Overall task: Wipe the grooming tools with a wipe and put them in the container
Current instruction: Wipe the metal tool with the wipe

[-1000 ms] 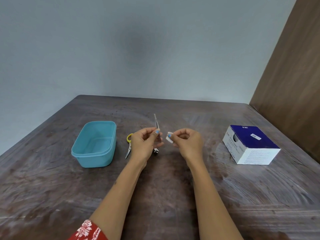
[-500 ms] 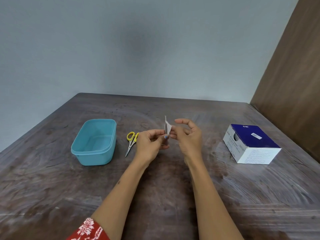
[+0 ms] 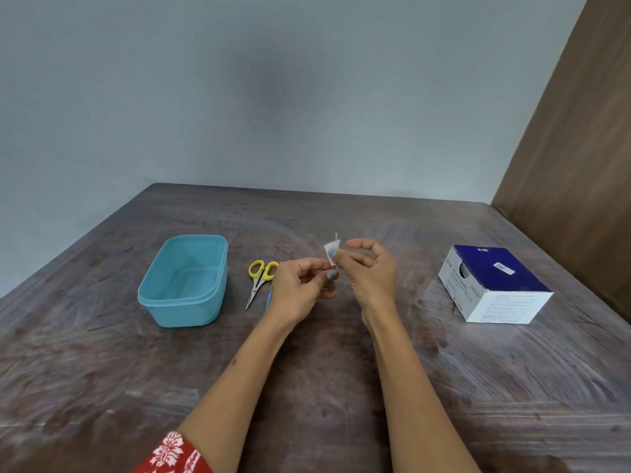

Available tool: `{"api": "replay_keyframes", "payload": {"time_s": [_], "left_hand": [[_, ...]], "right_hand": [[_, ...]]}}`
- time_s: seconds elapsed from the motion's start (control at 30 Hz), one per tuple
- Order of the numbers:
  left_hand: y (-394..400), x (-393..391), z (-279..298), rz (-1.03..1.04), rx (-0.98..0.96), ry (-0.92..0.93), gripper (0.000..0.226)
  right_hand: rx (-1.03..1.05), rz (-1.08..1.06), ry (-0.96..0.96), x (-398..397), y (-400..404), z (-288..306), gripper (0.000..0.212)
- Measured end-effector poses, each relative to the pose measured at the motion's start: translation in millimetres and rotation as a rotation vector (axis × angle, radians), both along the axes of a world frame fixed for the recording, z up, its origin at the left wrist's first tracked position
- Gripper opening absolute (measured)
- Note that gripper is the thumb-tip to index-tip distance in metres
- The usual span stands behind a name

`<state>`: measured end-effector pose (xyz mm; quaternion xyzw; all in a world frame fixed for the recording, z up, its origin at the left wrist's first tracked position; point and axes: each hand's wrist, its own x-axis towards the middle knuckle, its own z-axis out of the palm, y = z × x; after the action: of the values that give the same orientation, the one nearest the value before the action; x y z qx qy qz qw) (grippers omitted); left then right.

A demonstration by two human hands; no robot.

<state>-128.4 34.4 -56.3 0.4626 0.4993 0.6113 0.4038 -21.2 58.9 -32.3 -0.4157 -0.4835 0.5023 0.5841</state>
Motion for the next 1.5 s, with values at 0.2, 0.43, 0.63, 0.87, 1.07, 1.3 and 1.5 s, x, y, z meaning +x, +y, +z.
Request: {"api": "replay_keyframes", "payload": {"time_s": [0.2, 0.43, 0.63, 0.87, 1.07, 1.3, 1.5], "left_hand": [[-1.7, 2.0, 2.0, -0.018, -0.002, -0.015, 0.020], [-0.1, -0.6, -1.5, 0.002, -0.008, -0.028, 0.019], [-1.6, 2.4, -0.4, -0.049, -0.019, -0.049, 0.013], [-3.7, 2.8, 1.4, -0.075, -0.018, -0.069, 0.010], [-2.2, 3.4, 2.4, -0.034, -0.021, -0.084, 0.018], [-4.2, 4.2, 4.3, -0.059, -0.022, -0.047, 0.017], [-4.6, 3.1, 4.7, -0.053, -0.012, 0.002, 0.013]], "right_hand": [[-0.009, -0.003, 0.089, 1.5, -1.3, 2.9, 0.029], [-0.044, 0.024, 0.025, 1.6, -1.8, 2.4, 0.033], [-0.024, -0.009, 0.115, 3.7, -0.7, 5.5, 0.036], [-0.009, -0.001, 0.127, 5.2, 0.3, 5.0, 0.038], [-0.018, 0.023, 0.042, 4.0, -1.3, 3.7, 0.036], [0.021, -0.025, 0.107, 3.3, 0.3, 3.7, 0.033], [0.043, -0.022, 0.120, 2.5, 2.5, 2.4, 0.021]]}}
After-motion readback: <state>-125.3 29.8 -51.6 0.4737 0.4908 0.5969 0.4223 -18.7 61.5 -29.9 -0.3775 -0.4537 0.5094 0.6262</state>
